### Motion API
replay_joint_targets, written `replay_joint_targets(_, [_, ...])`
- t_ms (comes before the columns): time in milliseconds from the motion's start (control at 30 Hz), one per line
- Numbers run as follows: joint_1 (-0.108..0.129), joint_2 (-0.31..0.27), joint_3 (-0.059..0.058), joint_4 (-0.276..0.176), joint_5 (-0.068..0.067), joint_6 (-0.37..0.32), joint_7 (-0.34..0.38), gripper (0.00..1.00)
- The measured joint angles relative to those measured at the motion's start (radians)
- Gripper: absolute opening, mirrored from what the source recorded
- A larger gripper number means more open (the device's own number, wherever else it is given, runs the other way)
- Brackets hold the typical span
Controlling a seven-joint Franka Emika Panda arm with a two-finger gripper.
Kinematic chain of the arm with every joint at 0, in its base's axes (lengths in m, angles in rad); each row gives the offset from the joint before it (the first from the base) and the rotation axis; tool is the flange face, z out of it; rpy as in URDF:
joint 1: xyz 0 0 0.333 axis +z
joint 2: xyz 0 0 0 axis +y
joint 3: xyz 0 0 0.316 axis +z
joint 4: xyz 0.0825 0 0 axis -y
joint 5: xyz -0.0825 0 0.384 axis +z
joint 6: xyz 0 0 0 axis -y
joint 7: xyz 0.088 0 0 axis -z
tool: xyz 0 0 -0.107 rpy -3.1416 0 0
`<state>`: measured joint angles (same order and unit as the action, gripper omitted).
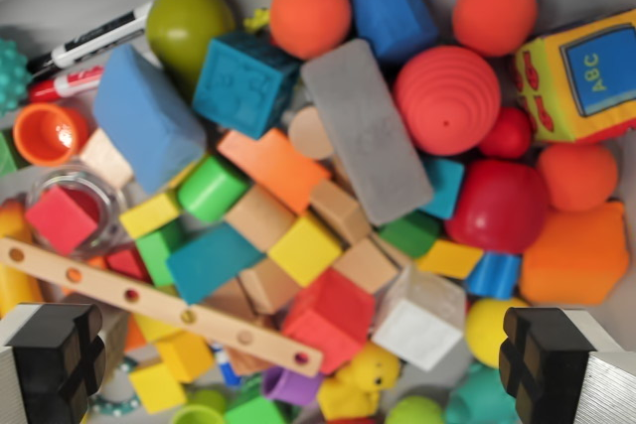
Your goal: Pick an object from the bin
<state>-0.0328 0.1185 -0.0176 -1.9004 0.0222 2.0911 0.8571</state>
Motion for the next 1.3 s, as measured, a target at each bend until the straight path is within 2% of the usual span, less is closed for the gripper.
replay_joint_targets(700, [0.005,0.008,0.002,0.0,0.0,0.002,-0.015,1.0])
replay_joint_targets(933, [0.011,0.024,0.009,-0.001,0.0,0.012,-0.043,1.0])
replay_joint_targets(1300, [0.025,0.063,0.027,0.0,-0.003,0.039,-0.109,1.0])
